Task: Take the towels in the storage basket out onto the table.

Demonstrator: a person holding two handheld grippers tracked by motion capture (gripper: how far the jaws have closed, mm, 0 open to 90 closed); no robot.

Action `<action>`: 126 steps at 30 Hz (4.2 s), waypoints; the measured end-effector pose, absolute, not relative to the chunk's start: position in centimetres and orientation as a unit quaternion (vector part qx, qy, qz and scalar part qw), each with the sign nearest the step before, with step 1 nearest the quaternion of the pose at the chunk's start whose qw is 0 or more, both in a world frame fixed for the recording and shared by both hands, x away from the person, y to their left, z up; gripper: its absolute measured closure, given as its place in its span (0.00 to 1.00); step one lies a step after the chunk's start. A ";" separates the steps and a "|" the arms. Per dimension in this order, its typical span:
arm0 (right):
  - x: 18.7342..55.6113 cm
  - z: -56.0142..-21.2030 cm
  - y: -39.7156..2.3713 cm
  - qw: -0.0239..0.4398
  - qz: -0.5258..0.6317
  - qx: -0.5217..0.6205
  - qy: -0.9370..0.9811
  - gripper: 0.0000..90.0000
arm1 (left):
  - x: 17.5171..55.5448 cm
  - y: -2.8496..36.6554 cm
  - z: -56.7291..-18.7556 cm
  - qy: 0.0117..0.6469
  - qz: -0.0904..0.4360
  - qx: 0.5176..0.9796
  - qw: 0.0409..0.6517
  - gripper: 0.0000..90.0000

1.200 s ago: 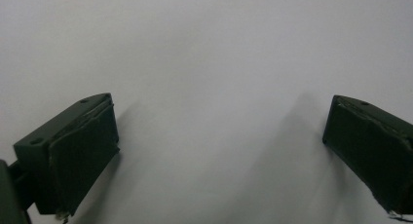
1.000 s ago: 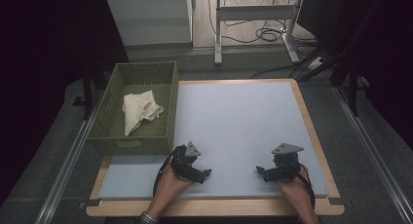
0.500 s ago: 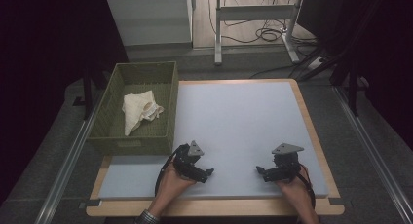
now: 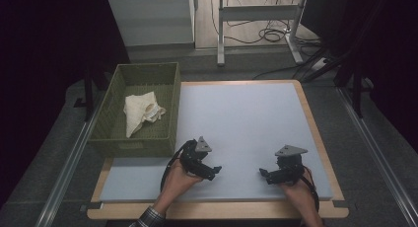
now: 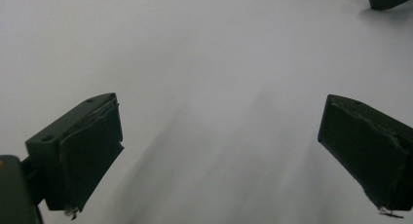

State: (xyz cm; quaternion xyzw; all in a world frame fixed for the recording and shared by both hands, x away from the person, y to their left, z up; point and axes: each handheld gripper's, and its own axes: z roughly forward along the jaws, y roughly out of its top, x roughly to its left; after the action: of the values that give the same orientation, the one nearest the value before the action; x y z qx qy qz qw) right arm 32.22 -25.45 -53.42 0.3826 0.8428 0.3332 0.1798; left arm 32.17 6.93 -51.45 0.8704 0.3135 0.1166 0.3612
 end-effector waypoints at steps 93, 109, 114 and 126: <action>32.2 -53.5 -25.5 0.180 0.335 0.380 0.843 0.00 | 46.0 20.8 -39.4 0.480 0.162 0.802 0.316 0.01; 32.2 -53.5 -25.5 0.180 0.335 0.380 0.843 0.00 | 48.2 26.2 -43.4 0.540 0.149 0.778 0.284 0.00; 32.2 -53.5 -25.5 0.180 0.335 0.380 0.843 0.00 | 49.0 27.2 -44.9 0.556 0.140 0.779 0.252 0.00; 32.2 -53.5 -25.5 0.181 0.335 0.380 0.843 0.00 | 51.4 28.3 -48.8 0.590 0.109 0.779 0.182 0.00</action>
State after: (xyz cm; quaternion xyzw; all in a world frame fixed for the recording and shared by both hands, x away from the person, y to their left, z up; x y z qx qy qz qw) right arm 32.24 -25.47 -53.46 0.3799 0.8429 0.3354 0.1807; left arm 51.38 28.29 -48.76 0.7789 0.5904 0.1087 0.1816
